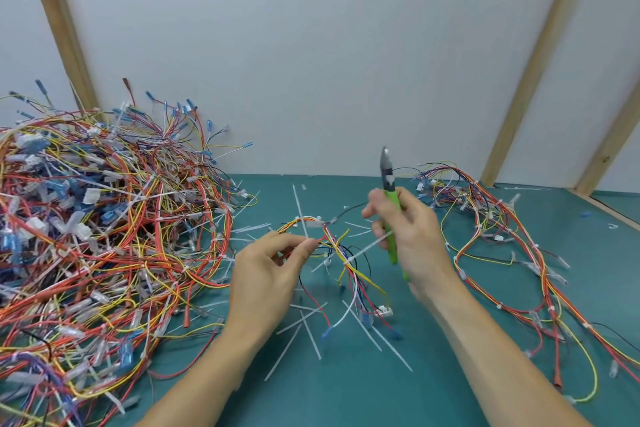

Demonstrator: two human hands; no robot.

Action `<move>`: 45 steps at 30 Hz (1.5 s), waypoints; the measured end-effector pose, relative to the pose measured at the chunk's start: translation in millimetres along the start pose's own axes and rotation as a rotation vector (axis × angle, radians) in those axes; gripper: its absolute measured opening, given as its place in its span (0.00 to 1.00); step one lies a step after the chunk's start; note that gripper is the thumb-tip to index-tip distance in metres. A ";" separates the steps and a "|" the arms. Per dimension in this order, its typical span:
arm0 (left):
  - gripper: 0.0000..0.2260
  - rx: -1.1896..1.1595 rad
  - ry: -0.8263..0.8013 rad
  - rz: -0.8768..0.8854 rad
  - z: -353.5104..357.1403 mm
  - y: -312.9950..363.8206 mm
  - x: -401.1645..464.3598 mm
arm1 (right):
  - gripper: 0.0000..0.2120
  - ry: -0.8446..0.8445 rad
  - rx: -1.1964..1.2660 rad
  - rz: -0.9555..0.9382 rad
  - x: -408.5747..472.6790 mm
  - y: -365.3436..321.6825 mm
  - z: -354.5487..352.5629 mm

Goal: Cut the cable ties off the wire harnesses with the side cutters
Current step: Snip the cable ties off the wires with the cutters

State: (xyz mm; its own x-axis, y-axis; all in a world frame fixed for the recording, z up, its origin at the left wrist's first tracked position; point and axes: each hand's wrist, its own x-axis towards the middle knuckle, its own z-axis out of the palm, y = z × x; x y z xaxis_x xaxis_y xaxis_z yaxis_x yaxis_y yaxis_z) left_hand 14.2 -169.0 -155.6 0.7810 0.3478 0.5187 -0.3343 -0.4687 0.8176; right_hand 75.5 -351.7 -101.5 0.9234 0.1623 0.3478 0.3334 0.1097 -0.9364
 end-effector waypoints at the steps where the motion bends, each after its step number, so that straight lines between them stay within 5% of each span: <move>1: 0.05 -0.042 -0.017 -0.054 -1.0 -1.1 0.9 | 0.18 0.024 0.041 0.080 3.3 -0.5 -3.9; 6: 0.07 -0.176 -0.118 -0.181 -1.1 0.2 3.9 | 0.08 0.095 0.015 0.266 8.0 7.5 -17.1; 10: 0.08 -0.157 -0.096 -0.196 1.6 1.4 2.2 | 0.10 0.110 -0.019 0.278 10.9 9.9 -15.9; 16: 0.07 -0.213 -0.123 -0.191 0.3 3.9 3.1 | 0.16 -0.068 -0.174 -0.041 0.7 -13.5 -6.8; 21: 0.06 -0.243 -0.114 -0.249 3.3 0.1 2.1 | 0.18 0.005 -0.133 -0.384 -21.9 -46.3 6.9; 26: 0.09 -0.231 -0.104 -0.287 8.5 -3.0 1.4 | 0.21 -0.401 0.085 -0.026 -25.5 -57.9 12.7; 31: 0.10 -0.284 -0.165 -0.216 6.6 3.2 1.4 | 0.20 -0.458 -0.081 0.242 -22.2 -39.5 18.8; 38: 0.06 -0.252 -0.170 -0.162 9.2 7.2 -3.6 | 0.17 -0.290 -0.367 0.206 -16.4 -30.6 17.8; 42: 0.05 -0.267 -0.165 -0.166 7.4 5.9 -2.8 | 0.18 -0.339 -0.272 0.301 -9.6 -40.6 0.9; 45: 0.06 -0.266 -0.154 -0.185 3.5 2.2 0.9 | 0.14 -0.441 -0.375 0.185 -6.6 -51.5 -22.0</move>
State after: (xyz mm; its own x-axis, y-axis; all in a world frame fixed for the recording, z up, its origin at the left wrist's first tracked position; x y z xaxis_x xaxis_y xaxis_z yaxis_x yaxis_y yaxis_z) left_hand 16.0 -172.6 -154.1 0.9048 0.2709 0.3286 -0.2896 -0.1744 0.9411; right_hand 56.4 -380.0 -56.7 0.8331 0.5458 0.0897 0.2934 -0.2985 -0.9082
